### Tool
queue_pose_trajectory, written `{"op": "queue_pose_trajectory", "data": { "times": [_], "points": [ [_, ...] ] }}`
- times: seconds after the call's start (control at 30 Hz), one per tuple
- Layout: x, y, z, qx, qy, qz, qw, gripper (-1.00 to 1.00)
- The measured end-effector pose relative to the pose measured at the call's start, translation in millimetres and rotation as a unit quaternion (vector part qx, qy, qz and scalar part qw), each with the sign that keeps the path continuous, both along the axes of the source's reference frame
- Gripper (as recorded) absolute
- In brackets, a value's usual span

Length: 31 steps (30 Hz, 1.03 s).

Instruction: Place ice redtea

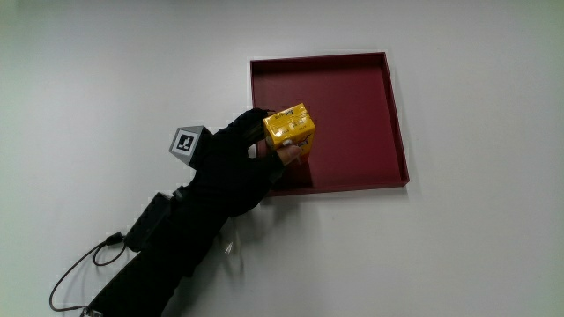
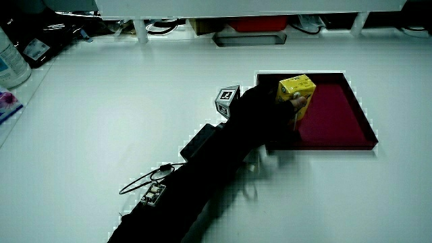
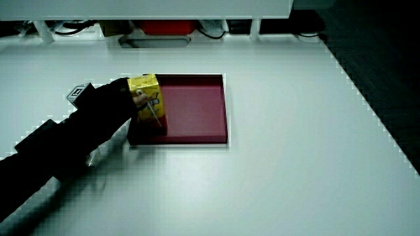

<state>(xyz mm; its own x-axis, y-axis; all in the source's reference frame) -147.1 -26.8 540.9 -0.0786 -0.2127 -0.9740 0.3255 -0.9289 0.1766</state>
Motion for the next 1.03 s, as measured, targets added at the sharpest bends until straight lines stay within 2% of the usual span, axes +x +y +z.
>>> {"op": "queue_pose_trajectory", "data": {
  "times": [0.2,0.4,0.5,0.63,0.8,0.83,0.93,0.97,1.03],
  "points": [
    [1.2,0.0,0,-0.004,0.006,0.002,1.0000,-0.52],
    [-1.8,4.8,-5,-0.018,0.024,-0.012,0.9995,-0.70],
    [-3.8,5.1,-11,-0.005,0.009,0.011,0.9999,-0.79],
    [-5.3,7.0,-19,0.000,-0.001,0.052,0.9986,-0.91],
    [-16.8,12.5,-34,-0.022,-0.021,0.093,0.9952,-1.00],
    [-21.3,13.5,-34,-0.024,-0.029,0.097,0.9946,-1.00],
    [-30.9,16.4,-45,-0.037,-0.027,0.108,0.9931,-1.00],
    [-38.2,17.6,-42,-0.038,-0.046,0.114,0.9917,-1.00],
    [-46.3,19.9,-49,-0.039,-0.050,0.112,0.9917,-1.00]
  ]
}}
